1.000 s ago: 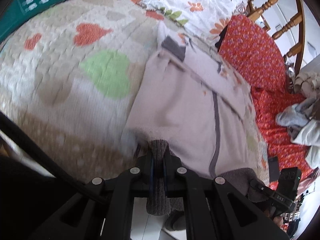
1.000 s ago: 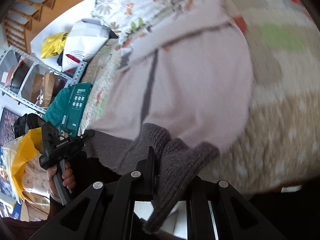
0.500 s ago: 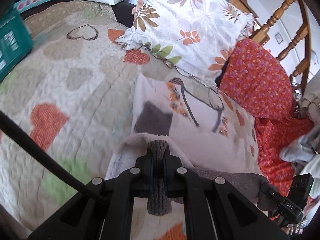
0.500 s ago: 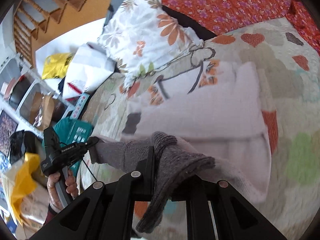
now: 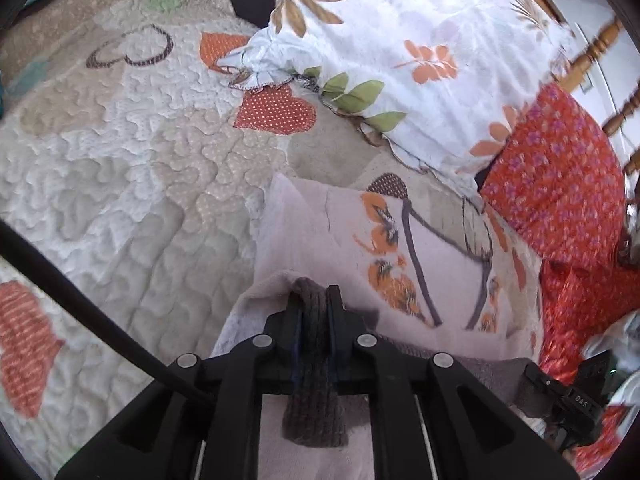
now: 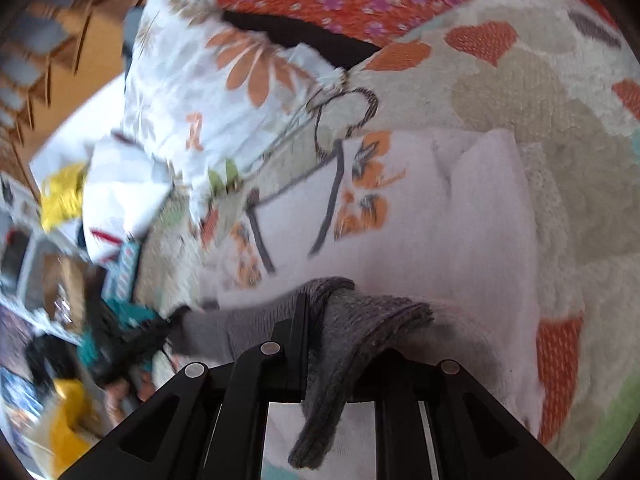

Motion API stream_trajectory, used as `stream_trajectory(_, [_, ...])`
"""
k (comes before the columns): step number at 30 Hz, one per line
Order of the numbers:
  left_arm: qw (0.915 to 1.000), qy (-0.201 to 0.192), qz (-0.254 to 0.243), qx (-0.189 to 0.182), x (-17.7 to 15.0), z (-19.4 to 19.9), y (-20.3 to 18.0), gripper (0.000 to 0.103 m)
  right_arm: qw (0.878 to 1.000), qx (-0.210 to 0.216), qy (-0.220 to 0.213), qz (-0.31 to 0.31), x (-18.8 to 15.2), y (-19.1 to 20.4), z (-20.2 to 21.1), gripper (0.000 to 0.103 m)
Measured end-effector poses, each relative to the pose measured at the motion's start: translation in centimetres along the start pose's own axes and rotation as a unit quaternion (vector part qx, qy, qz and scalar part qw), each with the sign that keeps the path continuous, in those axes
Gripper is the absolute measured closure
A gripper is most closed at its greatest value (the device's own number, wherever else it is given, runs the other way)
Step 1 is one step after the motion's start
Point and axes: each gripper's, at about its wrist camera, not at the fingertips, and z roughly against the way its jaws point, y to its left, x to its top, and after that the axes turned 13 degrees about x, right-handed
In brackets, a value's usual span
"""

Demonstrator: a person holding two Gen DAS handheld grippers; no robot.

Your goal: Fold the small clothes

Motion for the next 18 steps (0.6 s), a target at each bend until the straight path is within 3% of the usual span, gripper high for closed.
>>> stream_trajectory(2, [0.9997,0.004,0.019,-0.013,0.7,-0.6,0.3,0.078,0.999,0.025,-0.028,-0.029,1.5,-1.4,0.2,0.082])
stream_trajectory(3, [0.9994,0.003,0.029,-0.018,1.0,-0.7,0.4,0.073,0.998,0.035,-0.038,-0.04,2.1,-1.8,0.3,0.072])
stream_trajectory(5, [0.9982,-0.018,0.055,-0.015,1.6,-0.4,1.0,0.049,0.995,0.052,-0.061,-0.057,3.1,-2.7,0.7,0.062])
stream_trajectory(7, [0.997,-0.033,0.069,-0.006,1.9,0.0,1.3,0.042,0.994,0.053,-0.074,-0.066,3.7,-3.1,1.0,0.053])
stream_trajectory(12, [0.9972,-0.022,0.072,-0.002,2.0,0.3,1.6,0.042,0.993,0.038,-0.084,-0.071,4.3,-3.4,1.9,0.051])
stream_trajectory(18, [0.9992,-0.038,0.006,0.011,0.7,2.3,-0.1,0.04,0.998,-0.031,-0.057,0.013,3.1,-0.7,2.3,0.051])
